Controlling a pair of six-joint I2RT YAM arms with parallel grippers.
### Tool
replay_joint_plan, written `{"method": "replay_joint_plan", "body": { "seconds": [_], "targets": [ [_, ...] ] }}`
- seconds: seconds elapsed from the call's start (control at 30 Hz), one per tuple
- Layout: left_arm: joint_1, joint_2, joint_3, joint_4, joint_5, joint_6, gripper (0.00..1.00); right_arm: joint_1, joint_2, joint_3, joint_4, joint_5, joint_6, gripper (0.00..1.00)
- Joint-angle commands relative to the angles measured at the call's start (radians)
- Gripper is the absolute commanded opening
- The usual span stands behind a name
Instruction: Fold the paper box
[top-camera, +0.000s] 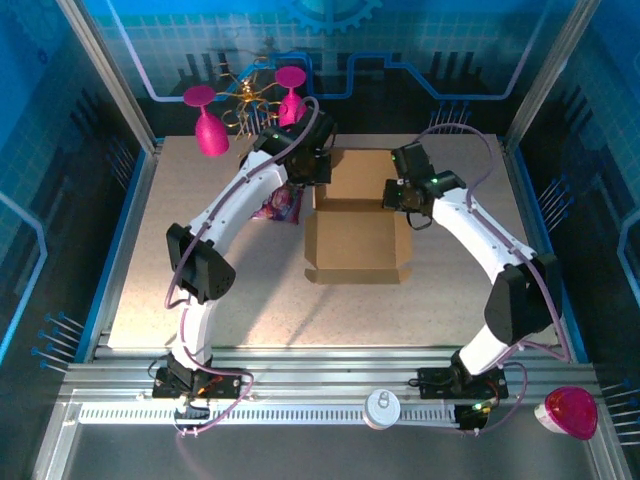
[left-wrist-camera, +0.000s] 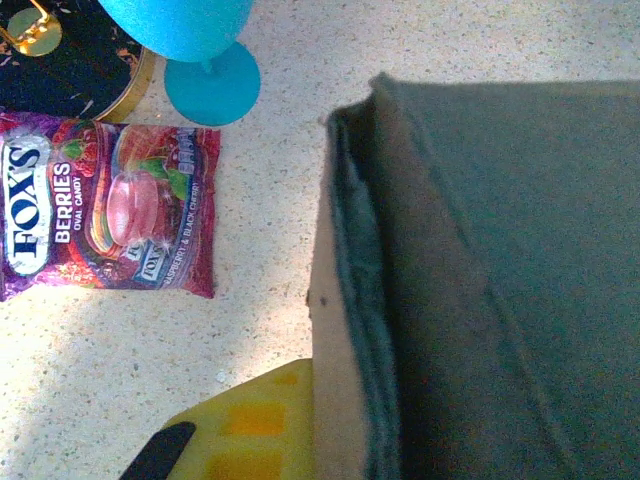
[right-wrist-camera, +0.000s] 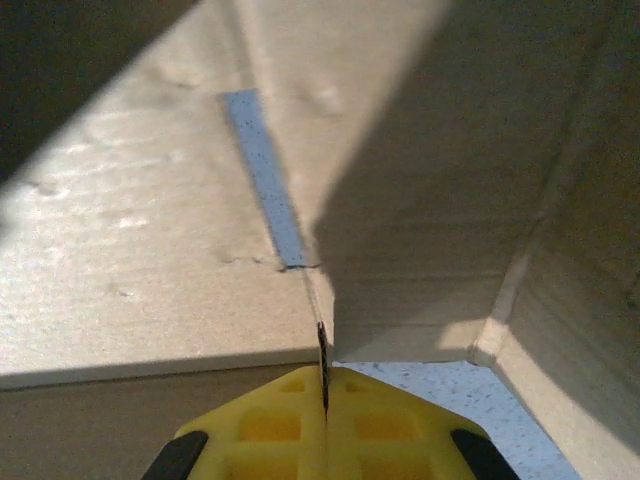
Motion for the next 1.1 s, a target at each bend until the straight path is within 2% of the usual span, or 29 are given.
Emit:
{"method": "replay_joint_plan", "body": {
  "seconds": [0.0, 0.3, 0.5, 0.57, 0.7, 0.77, 0.87, 0.93, 1.0, 1.07],
  "targets": [
    [-0.010, 0.023, 0.039, -0.002, 0.056, -0.002, 0.00, 0.062, 0.021, 0.058, -0.003, 0.073, -0.134, 0.00],
    [-0.003, 0.029, 0.052, -0.007, 0.066, 0.002, 0.00, 0.175, 0.073, 0.104, 0.015, 0.148, -0.340, 0.06],
    [0.002, 0.030, 0.054, -0.013, 0.072, 0.009, 0.00, 0.202, 0.074, 0.103, 0.031, 0.155, -0.410, 0.14],
    [0.003, 0.029, 0.052, -0.015, 0.076, 0.013, 0.00, 0.203, 0.071, 0.114, 0.027, 0.155, -0.417, 0.22],
    [0.013, 0.029, 0.049, -0.013, 0.090, 0.031, 0.00, 0.199, 0.029, 0.155, 0.024, 0.105, -0.406, 0.46],
    [0.022, 0.030, 0.050, -0.008, 0.107, 0.038, 0.00, 0.193, -0.021, 0.173, 0.042, 0.037, -0.404, 0.58],
    [0.041, 0.028, 0.054, 0.002, 0.137, 0.050, 0.00, 0.139, -0.113, 0.195, 0.084, -0.143, -0.364, 0.71],
    [0.053, 0.027, 0.056, 0.013, 0.156, 0.057, 0.00, 0.068, -0.161, 0.212, 0.112, -0.291, -0.303, 0.75],
    [0.066, 0.027, 0.056, 0.026, 0.187, 0.064, 0.00, -0.053, -0.201, 0.213, 0.173, -0.493, -0.193, 0.78],
    [0.076, 0.028, 0.057, 0.037, 0.208, 0.069, 0.00, -0.177, -0.228, 0.188, 0.249, -0.619, -0.065, 0.78]
  ]
}}
